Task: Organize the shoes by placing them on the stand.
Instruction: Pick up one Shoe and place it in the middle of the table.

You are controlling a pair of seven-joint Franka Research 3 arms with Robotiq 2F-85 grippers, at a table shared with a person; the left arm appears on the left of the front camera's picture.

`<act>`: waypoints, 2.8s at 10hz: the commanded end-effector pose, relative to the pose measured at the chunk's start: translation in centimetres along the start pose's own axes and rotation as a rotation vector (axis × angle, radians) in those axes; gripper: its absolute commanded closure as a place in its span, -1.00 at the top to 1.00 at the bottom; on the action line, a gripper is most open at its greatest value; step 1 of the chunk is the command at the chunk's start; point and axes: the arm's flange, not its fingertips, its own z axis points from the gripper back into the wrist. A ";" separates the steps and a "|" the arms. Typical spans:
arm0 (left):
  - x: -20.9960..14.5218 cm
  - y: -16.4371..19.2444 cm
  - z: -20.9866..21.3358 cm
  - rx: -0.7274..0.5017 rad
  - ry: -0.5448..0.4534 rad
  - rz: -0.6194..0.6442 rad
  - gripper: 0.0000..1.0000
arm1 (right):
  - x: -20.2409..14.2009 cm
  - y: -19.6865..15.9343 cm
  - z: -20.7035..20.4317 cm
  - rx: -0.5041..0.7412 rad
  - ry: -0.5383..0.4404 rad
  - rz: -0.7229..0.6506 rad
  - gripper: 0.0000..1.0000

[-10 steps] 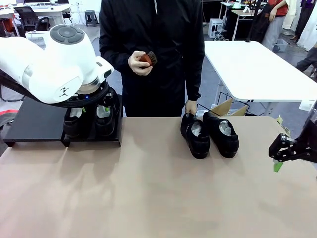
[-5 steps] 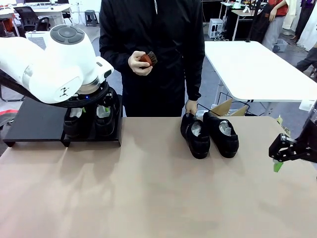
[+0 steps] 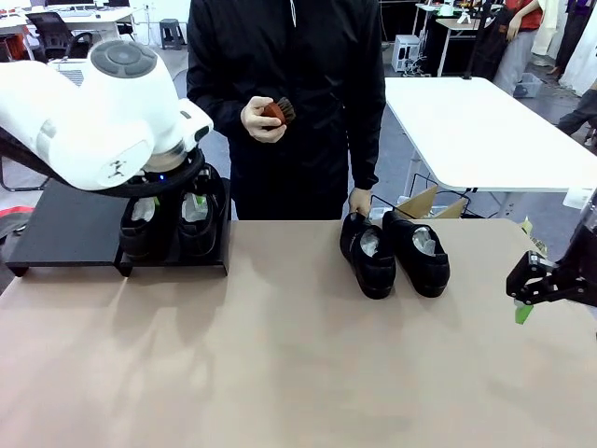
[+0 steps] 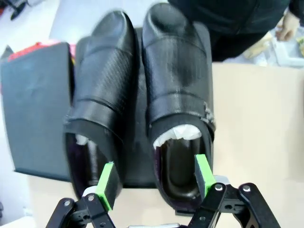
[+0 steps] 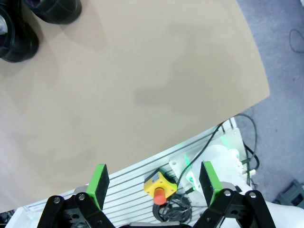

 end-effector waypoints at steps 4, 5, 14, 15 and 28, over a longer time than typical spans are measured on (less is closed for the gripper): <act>-3.2 -0.4 10.6 -0.146 -0.207 -0.142 0.66 | 0.0 0.0 0.1 0.005 0.003 0.009 1.00; -4.0 -1.0 10.7 -0.223 -0.105 -0.226 0.66 | 0.0 0.0 0.0 0.000 0.000 0.000 1.00; -7.7 -4.5 6.4 -0.355 0.246 -0.398 0.66 | 4.7 2.3 -0.3 0.036 0.054 0.114 1.00; -6.3 -3.3 6.9 -0.330 0.220 -0.409 0.66 | 4.7 2.3 -0.3 0.036 0.054 0.114 1.00; -7.3 -2.0 10.0 -0.346 0.264 -0.376 0.66 | 14.0 16.8 -1.7 0.106 0.031 0.561 1.00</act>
